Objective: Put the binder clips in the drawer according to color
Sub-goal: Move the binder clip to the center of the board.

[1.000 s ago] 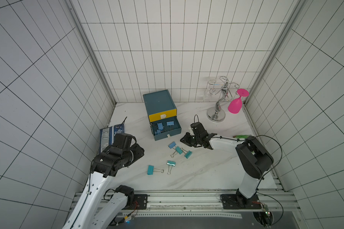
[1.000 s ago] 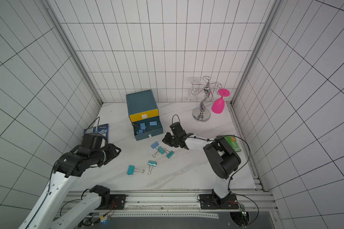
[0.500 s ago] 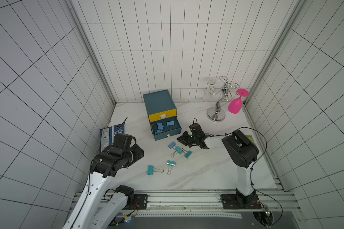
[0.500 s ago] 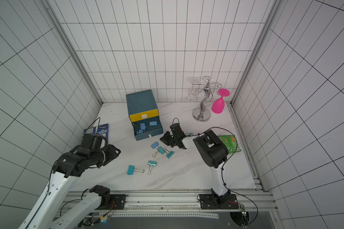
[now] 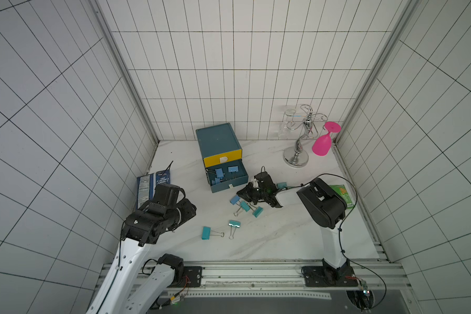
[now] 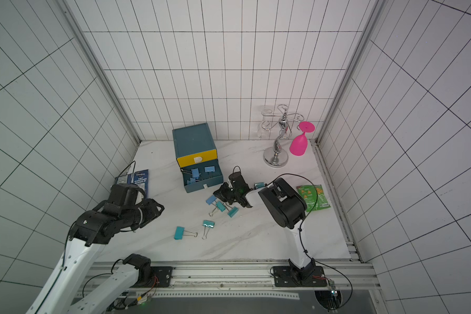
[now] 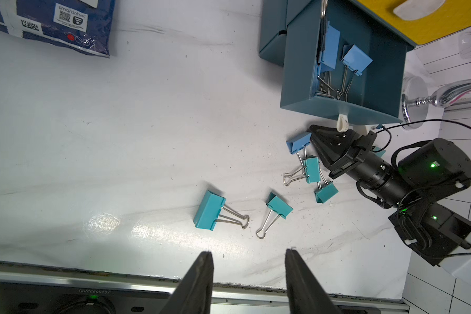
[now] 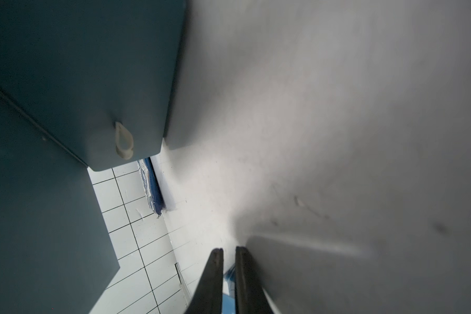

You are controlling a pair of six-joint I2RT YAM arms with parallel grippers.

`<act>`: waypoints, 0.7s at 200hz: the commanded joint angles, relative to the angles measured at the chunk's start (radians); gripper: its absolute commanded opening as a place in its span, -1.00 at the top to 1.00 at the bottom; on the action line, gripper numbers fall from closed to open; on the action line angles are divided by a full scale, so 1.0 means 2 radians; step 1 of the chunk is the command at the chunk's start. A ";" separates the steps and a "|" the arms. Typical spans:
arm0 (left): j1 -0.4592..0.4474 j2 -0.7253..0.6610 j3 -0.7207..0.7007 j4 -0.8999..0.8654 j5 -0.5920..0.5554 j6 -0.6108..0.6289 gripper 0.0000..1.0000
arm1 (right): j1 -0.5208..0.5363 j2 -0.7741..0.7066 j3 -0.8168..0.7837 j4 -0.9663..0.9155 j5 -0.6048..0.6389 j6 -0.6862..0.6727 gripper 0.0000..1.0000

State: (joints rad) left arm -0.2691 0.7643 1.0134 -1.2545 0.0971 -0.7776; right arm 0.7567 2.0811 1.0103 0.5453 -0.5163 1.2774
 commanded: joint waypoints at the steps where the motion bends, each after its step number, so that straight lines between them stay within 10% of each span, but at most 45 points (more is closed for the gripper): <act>1: 0.001 -0.009 0.007 -0.002 -0.005 0.003 0.07 | 0.012 -0.004 -0.030 0.018 -0.001 0.014 0.71; 140: 0.001 -0.048 -0.005 -0.004 0.006 -0.022 0.06 | 0.064 -0.122 -0.102 -0.089 0.011 -0.057 0.72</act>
State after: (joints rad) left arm -0.2691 0.6830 1.0115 -1.2617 0.1040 -0.8089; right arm 0.8776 1.8984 0.7982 0.5110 -0.5091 1.2522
